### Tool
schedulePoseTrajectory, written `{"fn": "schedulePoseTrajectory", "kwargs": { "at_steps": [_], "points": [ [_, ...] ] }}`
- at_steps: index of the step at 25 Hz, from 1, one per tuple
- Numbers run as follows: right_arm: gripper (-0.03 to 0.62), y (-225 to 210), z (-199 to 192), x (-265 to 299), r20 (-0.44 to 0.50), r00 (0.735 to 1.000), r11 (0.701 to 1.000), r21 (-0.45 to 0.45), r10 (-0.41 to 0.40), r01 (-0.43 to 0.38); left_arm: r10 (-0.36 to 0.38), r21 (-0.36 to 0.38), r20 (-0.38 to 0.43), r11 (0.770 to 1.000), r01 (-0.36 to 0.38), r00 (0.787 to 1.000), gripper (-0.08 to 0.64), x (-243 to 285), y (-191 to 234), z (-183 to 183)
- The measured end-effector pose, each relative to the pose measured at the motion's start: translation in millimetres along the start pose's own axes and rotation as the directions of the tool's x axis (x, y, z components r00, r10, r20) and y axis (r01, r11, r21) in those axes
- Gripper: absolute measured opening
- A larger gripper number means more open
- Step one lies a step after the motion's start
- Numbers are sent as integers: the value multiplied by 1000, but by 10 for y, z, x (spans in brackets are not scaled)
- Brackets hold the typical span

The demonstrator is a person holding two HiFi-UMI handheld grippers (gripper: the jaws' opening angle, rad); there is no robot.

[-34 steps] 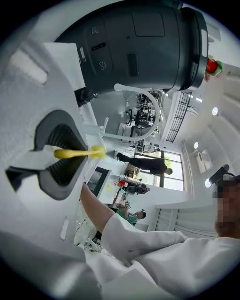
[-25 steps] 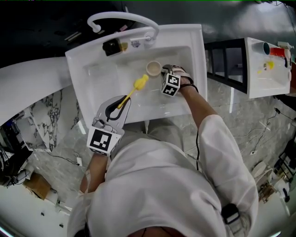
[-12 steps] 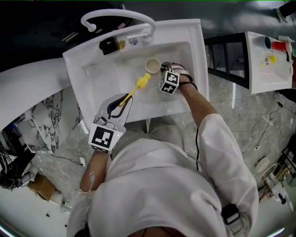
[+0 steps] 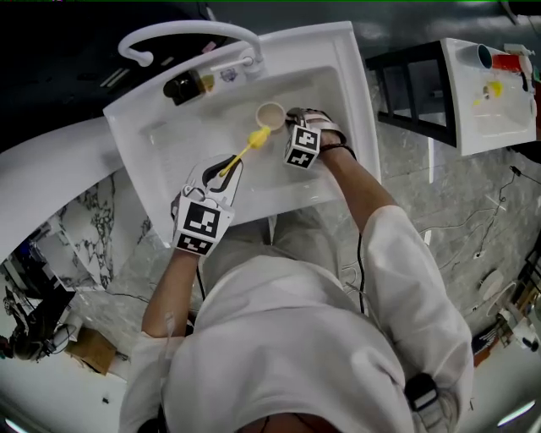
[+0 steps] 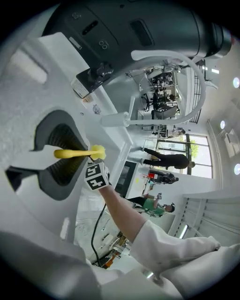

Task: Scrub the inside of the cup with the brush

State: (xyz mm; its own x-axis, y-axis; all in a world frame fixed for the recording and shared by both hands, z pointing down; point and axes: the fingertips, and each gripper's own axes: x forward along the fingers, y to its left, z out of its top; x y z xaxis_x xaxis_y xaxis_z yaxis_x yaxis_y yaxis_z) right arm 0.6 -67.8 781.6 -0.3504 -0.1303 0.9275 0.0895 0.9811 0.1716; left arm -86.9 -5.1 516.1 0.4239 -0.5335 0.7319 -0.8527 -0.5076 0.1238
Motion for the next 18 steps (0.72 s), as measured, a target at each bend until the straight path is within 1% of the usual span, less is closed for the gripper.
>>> {"fn": "schedulePoseTrajectory", "kwargs": {
  "at_steps": [5,9,14,18],
  "points": [
    [51,-2,16,-3,4,1000,1000,11,-1,0,-25,79,-110,996,33,994,40,460,56,-211],
    [51,25,-26,-6,-9,1000,1000,20,10,-10,-21,134,-184,990,46,983,40,725,91,-332],
    [51,28,-10,-14,-5,1000,1000,21,13,-13,-5,214,-293,974,70,956,40,1018,165,-558],
    [51,35,-16,-23,0,1000,1000,28,8,-8,10,289,-354,952,99,935,40,1230,160,-656]
  ]
}}
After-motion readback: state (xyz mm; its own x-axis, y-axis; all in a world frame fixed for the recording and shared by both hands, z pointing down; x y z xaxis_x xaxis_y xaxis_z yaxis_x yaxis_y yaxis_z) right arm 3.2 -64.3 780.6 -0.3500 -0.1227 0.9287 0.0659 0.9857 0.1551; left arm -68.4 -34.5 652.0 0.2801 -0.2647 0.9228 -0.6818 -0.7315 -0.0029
